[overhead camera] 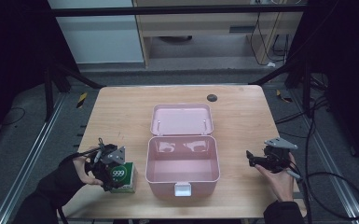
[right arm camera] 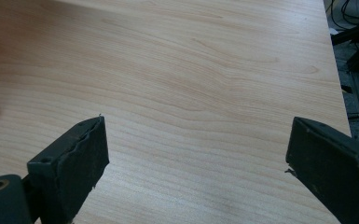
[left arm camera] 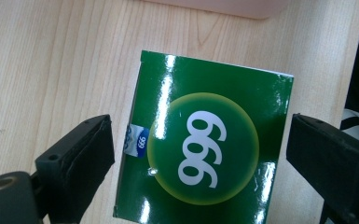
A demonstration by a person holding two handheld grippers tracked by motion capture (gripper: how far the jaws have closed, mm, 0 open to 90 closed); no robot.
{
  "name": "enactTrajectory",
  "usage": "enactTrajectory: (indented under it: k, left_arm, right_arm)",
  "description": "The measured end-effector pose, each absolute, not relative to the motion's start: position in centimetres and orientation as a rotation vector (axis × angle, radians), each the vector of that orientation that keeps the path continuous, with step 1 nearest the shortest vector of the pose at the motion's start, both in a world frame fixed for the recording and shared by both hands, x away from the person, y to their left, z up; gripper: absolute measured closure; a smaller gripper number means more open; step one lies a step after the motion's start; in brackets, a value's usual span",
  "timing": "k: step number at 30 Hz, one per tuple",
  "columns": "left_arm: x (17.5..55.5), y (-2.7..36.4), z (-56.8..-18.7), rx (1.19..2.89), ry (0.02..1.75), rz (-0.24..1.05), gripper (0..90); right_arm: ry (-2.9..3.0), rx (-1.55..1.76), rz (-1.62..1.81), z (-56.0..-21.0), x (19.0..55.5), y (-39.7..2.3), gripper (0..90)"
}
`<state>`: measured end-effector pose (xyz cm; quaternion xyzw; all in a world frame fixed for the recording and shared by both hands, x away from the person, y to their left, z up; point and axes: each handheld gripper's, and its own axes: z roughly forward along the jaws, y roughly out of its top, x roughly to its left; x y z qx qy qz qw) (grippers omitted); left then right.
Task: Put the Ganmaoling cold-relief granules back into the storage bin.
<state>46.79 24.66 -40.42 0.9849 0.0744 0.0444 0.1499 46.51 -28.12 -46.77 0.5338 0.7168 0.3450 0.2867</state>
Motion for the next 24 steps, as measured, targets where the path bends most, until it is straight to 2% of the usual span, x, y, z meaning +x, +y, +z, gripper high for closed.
enactTrajectory:
  k: [24]
  left_arm:
    - [47.4, 24.5, -42.8, 2.875, 0.211, 0.045, 6.4]
  right_arm:
    - [1.934, 1.424, 0.906, -47.0, 46.6, -28.0, 5.2]
